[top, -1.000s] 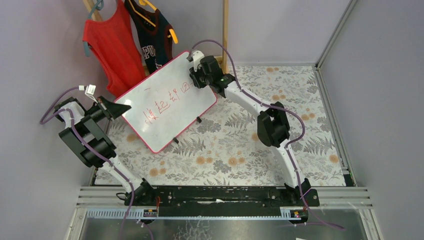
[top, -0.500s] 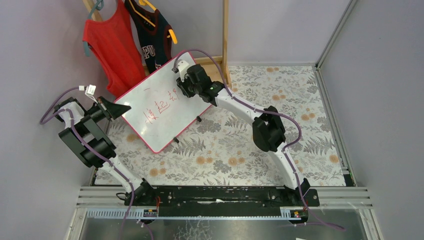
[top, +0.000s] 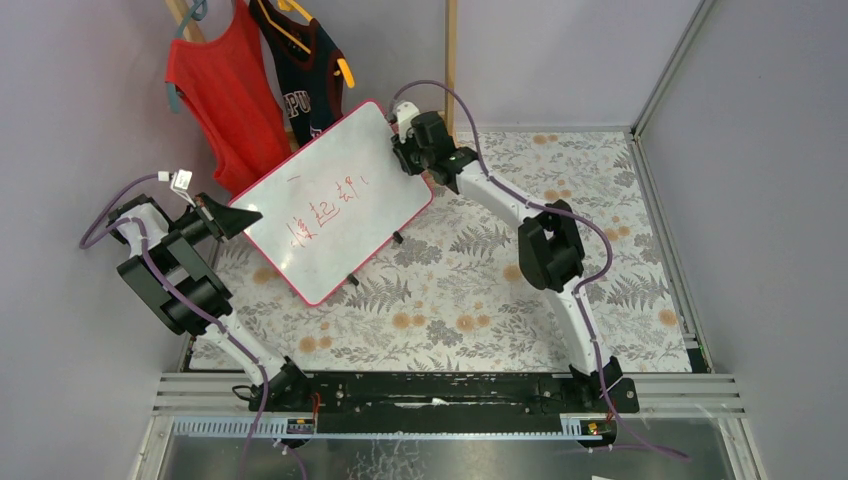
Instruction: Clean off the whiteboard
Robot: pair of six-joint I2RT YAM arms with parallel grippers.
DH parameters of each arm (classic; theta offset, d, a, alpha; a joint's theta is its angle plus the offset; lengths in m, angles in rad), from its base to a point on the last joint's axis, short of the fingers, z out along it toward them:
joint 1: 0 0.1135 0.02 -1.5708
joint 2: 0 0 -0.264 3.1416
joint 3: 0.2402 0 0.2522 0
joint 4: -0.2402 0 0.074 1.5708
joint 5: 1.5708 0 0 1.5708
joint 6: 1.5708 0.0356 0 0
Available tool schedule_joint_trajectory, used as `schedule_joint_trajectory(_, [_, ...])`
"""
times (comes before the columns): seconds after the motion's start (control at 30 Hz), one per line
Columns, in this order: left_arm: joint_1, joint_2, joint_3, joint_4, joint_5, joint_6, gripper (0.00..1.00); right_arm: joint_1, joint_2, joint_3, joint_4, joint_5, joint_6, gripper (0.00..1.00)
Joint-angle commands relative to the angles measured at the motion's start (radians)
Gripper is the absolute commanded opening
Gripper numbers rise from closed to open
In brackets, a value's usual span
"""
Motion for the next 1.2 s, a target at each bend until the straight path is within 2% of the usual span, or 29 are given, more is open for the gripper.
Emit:
schedule_joint_trajectory(0.0, [0.014, 0.017, -0.01, 0.051, -0.121, 0.048, 0.0, -0.031, -0.04, -0.016, 0.024, 0.048, 0.001, 0.0])
schedule_joint_trajectory(0.3, [0.013, 0.018, -0.011, 0.05, -0.121, 0.046, 0.0, -0.004, -0.076, -0.077, 0.069, 0.008, 0.031, 0.0])
schedule_joint_trajectory(0.8, [0.014, 0.015, -0.027, 0.051, -0.13, 0.063, 0.0, 0.047, -0.066, 0.064, 0.042, -0.046, -0.019, 0.0])
schedule_joint_trajectory(1.07, [0.013, 0.015, -0.03, 0.05, -0.13, 0.066, 0.0, 0.07, -0.077, 0.047, 0.063, -0.117, -0.04, 0.0])
schedule_joint_trajectory(1.17, [0.013, 0.018, -0.029, 0.05, -0.13, 0.067, 0.0, 0.083, -0.075, 0.051, 0.062, -0.094, -0.048, 0.0])
